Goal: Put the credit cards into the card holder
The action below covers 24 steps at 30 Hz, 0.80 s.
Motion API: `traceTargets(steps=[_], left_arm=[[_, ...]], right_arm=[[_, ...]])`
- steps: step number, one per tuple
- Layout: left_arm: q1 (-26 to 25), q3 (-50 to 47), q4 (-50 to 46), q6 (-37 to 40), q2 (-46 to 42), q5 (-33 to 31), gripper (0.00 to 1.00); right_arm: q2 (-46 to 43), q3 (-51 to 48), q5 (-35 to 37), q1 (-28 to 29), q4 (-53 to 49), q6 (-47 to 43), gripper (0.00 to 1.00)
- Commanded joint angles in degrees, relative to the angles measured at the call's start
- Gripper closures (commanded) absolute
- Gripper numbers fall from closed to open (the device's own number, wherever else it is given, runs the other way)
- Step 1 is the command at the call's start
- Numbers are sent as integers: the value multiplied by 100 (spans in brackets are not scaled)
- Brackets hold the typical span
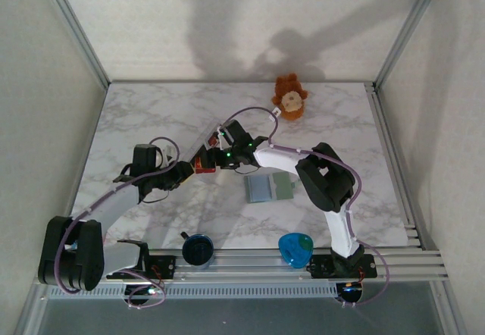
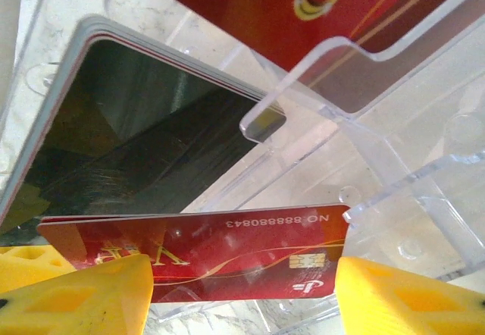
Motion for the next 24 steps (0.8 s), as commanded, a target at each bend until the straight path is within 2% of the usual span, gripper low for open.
traceTargets(steps=[1,11,21,24], left_arm=[[-59,8,149,-43,36,-76,70],[-128,64,290,-79,236,-98,70],[-164,76,301,-25,370,-135,70],[-164,83,298,7,405,-147,70]], right_arm=[[125,-58,-119,-39,103,84,35],[110,-129,-218,-51,208,136,37],[81,-200,-387,-69,342,193,52],[79,-214,-410,-77,383,207,51]])
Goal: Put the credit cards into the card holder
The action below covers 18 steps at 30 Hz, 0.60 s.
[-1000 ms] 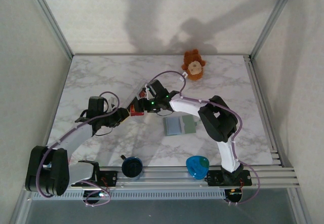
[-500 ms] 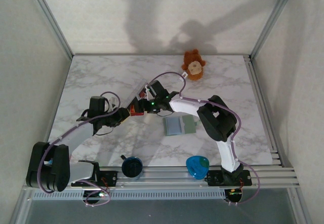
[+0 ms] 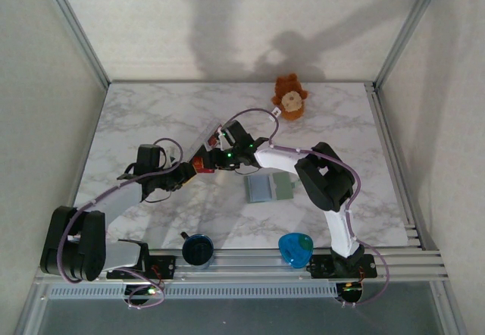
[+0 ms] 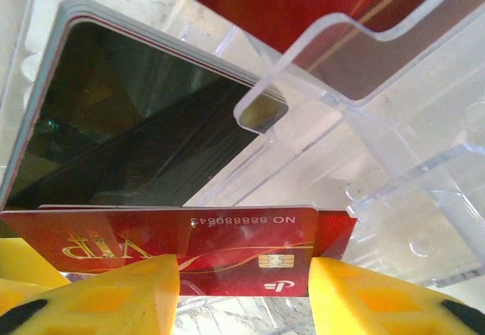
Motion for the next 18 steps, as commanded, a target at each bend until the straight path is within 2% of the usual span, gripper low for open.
traceTargets(steps=[1,8,12,18], left_arm=[[-51,89,97,25,60,-96,70],[-51,255,-48,84,-94,-535,65],[-49,320,-45,96,-257,-902,57],[-135,328,204,101,-24,-665,61]], right_arm=[[62,-115,-129,-37,166,70,51],[126,-118,-167,-45,227,127,51],[143,-121,-207,-40,238,134,51],[169,-116,-273,-52,303,146,51]])
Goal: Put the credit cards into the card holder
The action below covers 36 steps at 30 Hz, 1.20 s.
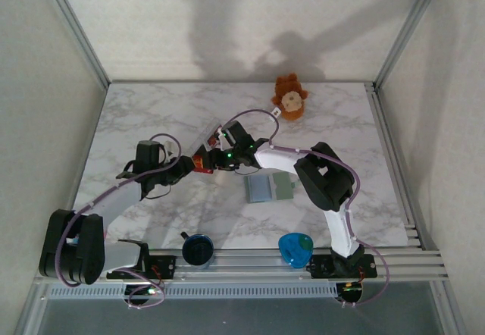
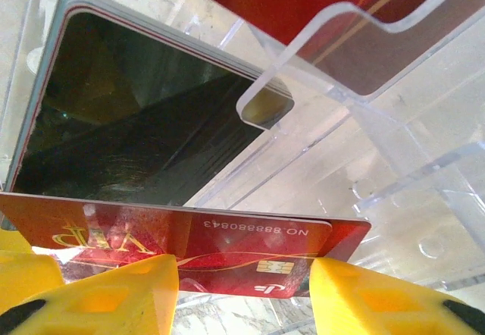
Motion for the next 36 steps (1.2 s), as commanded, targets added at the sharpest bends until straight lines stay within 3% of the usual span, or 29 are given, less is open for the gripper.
traceTargets(steps=[1,8,15,25,36], left_arm=[[-86,148,136,74,109,-93,62],[-94,243,122,156,-32,-151,66],[-161,436,-233,402,-198,-642,61],[-300,553,-214,521,-21,-631,69],[-302,613,-449,481,-393,-1034,67]], right_arm=[[150,-41,-152,-39,135,50,51],[154,-73,-200,-58,181,66,52],[167,-81,-240,-73,204,67,55],[211,-67,-303,-91,261,101,58],[-251,-212,-31,-111,92,-179,50]])
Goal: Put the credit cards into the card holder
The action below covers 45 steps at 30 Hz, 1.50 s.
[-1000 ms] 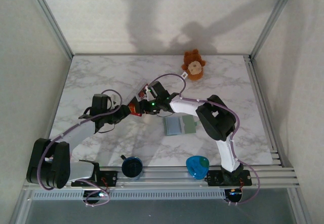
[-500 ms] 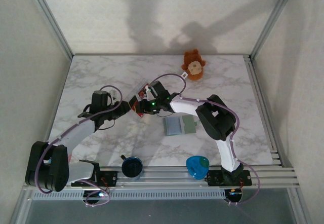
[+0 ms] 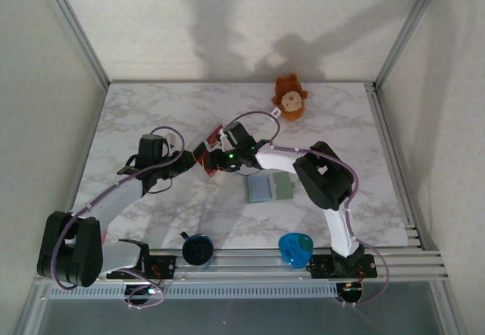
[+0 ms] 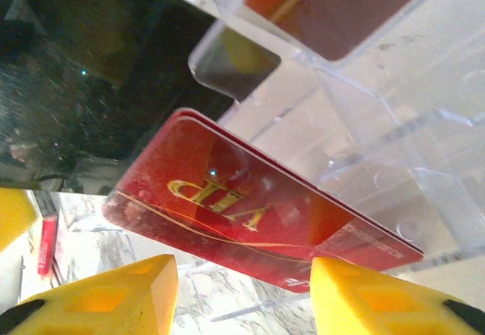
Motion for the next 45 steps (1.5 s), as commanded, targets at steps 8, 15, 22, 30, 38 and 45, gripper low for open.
traceTargets(steps=[8,15,22,30,38,45], left_arm=[[61,522,-417,84,-638,-919,40],[428,861,15,-70,266,-229,19],[420,748,580,-232,713,315,27],[238,293,902,-511,618,804,37],[227,10,1139,-740,553,1183,41],[227,-22,1056,-763,382,1211,41]], right_arm=[[-425,-343,258,68,600,637,43],[-506,-584,581,184,1345,1860,39],[-442,-622,629,253,1743,2325,34],[-310,-628,601,245,2034,2531,34],[-292,-649,484,245,2134,2604,41],[-340,-716,383,225,2317,2556,43]])
